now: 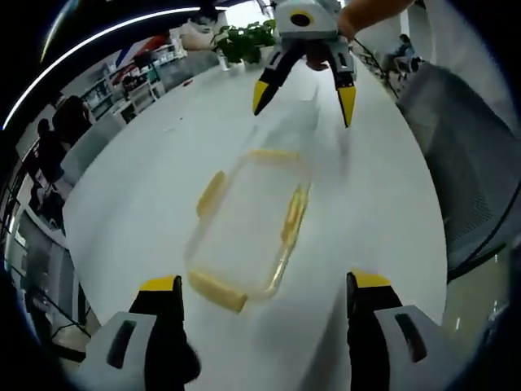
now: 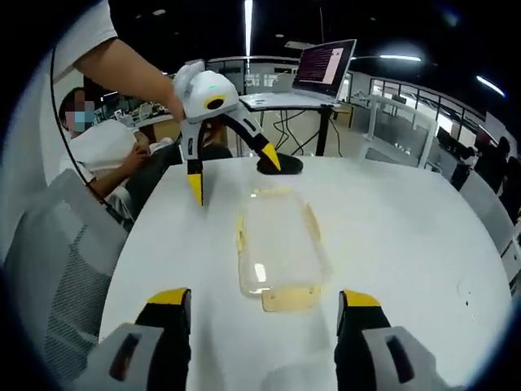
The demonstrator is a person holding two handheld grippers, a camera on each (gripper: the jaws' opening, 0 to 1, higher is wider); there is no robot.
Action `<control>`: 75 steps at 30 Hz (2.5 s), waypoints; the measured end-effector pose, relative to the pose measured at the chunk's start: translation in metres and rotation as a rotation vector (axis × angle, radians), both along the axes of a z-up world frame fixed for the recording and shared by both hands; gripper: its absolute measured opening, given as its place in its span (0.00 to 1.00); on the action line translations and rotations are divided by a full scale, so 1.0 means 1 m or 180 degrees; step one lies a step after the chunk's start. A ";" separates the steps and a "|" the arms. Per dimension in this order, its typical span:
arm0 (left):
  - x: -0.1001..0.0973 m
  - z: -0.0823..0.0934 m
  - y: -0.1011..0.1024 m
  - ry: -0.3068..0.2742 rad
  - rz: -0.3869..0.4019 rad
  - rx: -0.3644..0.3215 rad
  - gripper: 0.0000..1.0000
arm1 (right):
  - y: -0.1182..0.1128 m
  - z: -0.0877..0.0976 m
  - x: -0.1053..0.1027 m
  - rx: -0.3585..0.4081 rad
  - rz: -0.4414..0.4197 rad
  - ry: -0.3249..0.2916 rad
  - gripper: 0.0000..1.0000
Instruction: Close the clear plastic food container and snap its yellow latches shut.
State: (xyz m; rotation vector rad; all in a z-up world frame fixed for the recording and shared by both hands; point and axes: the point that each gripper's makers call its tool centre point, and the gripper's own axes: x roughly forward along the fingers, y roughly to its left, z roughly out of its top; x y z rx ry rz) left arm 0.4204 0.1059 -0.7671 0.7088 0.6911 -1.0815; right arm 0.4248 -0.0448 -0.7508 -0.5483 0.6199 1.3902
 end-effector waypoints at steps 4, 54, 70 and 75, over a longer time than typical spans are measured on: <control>0.006 -0.001 0.006 0.0006 -0.0071 0.0070 0.80 | 0.006 -0.003 0.003 -0.0047 0.0067 -0.0019 0.72; 0.043 -0.026 0.014 0.0299 -0.1062 0.0668 0.52 | 0.015 -0.054 0.030 -0.0837 0.0253 0.0069 0.60; 0.040 -0.021 0.018 0.0387 -0.0954 0.0696 0.38 | 0.013 -0.050 0.030 -0.0821 0.0375 -0.0005 0.38; 0.041 -0.023 0.019 0.0431 -0.0995 0.0764 0.38 | 0.013 -0.050 0.030 -0.0828 0.0385 -0.0008 0.38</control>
